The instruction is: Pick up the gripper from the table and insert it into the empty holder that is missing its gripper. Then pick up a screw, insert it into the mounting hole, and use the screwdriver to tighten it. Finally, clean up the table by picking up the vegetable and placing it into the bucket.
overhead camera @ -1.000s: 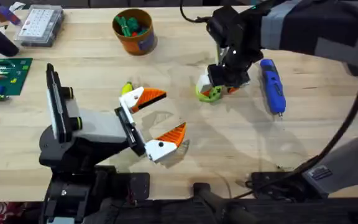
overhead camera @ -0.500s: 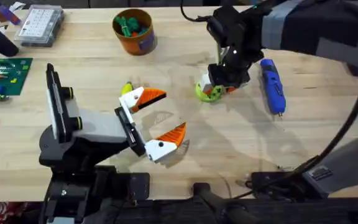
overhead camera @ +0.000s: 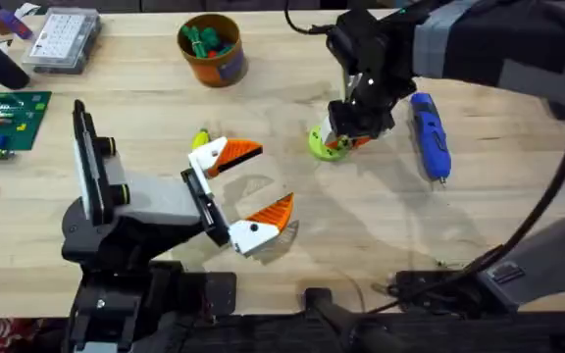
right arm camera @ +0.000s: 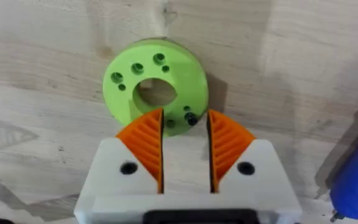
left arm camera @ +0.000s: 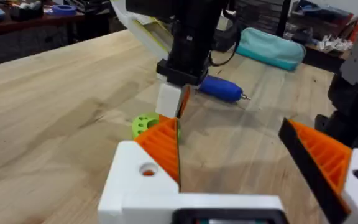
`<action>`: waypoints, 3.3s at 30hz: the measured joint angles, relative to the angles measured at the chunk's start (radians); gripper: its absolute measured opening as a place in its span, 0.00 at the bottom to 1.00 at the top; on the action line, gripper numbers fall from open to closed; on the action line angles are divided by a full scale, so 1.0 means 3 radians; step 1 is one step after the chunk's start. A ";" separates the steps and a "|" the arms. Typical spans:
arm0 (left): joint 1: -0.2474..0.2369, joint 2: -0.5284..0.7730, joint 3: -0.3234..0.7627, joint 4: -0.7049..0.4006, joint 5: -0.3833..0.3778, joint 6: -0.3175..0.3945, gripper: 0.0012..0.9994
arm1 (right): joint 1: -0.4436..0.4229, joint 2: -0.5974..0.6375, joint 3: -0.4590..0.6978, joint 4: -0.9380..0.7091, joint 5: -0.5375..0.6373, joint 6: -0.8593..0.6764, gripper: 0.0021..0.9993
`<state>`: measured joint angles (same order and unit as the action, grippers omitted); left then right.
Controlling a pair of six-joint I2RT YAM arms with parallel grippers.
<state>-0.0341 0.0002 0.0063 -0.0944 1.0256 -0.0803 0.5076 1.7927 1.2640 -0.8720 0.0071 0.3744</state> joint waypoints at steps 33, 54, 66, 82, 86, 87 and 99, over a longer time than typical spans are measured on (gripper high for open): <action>0.0000 0.0000 0.0000 0.0000 0.0000 -0.0001 0.99 | -0.0001 0.0000 0.0000 -0.0010 0.0050 -0.0001 0.08; 0.0000 0.0000 0.0000 -0.0001 0.0001 0.0000 0.99 | -0.0001 0.0000 0.0000 -0.0010 0.0057 -0.0001 0.00; 0.0000 0.0000 0.0000 -0.0001 0.0001 0.0000 0.99 | 0.0000 -0.0290 -0.0001 -0.0072 0.0048 -0.0001 0.00; 0.0000 0.0000 0.0000 -0.0001 0.0001 0.0000 0.99 | 0.0000 -0.0437 0.0000 -0.0175 0.0202 -0.0003 0.00; 0.0000 0.0000 0.0000 0.0000 0.0001 -0.0001 0.99 | 0.0000 -0.0437 0.0010 -0.0209 0.0213 -0.0013 0.00; 0.0000 0.0000 -0.0001 -0.0001 0.0000 -0.0001 0.99 | 0.0000 -0.0437 0.0017 -0.0216 0.0214 -0.0019 0.00; 0.0000 0.0000 0.0000 -0.0001 0.0001 -0.0001 0.99 | 0.0004 -0.0659 0.0280 -0.0550 0.0227 -0.0197 0.00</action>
<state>-0.0341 0.0002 0.0063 -0.0948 1.0259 -0.0807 0.5087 1.5950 1.3482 -1.0369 0.0751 0.3154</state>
